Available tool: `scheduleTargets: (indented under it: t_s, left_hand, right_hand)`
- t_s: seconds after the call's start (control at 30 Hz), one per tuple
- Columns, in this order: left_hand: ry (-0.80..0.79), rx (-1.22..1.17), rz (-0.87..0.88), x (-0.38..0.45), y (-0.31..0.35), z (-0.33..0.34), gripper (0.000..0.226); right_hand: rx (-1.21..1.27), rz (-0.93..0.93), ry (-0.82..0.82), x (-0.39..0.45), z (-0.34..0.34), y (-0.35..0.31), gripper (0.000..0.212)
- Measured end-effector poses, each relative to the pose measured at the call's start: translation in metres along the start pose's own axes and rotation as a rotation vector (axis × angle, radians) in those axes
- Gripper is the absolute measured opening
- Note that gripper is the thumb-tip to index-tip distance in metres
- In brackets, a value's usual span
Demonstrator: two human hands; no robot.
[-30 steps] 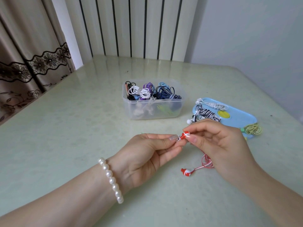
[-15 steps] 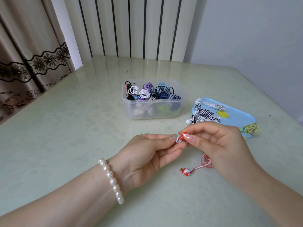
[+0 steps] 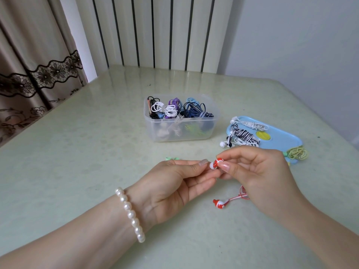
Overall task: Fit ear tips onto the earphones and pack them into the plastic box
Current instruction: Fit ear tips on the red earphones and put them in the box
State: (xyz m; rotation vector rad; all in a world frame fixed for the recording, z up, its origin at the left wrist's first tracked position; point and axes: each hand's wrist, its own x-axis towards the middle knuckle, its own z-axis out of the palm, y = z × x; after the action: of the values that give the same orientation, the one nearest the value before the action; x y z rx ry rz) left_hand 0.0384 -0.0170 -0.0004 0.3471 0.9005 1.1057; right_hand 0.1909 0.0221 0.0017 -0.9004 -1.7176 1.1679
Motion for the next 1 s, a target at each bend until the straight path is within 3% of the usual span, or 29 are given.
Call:
scheduleTargets:
  t_s: [0.17,0.53,0.7,0.8,0.93,1.0]
  left_hand:
    - [-0.007,-0.030,-0.002,0.000,0.000,0.000,0.030]
    - [-0.034,-0.035,0.015,-0.001,0.000,0.001,0.023]
    - [-0.051,-0.075,0.025,-0.004,-0.001,0.003,0.026]
    - [-0.054,-0.107,0.033,-0.006,-0.001,0.005,0.026]
    - [-0.052,-0.158,0.030,-0.008,-0.005,0.009,0.028]
    - [-0.048,-0.158,0.033,-0.008,-0.005,0.009,0.027]
  right_hand:
    - [0.004,0.012,0.029,0.000,0.002,-0.001,0.026]
    - [-0.034,-0.026,0.085,0.000,0.008,-0.001,0.029]
    - [-0.151,-0.154,0.201,-0.002,0.011,0.007,0.032]
    - [-0.277,-0.283,0.256,-0.003,0.012,0.012,0.012]
    - [-0.467,-0.477,0.324,0.000,0.010,0.016,0.016]
    - [-0.396,-0.404,0.313,0.000,0.011,0.013,0.019]
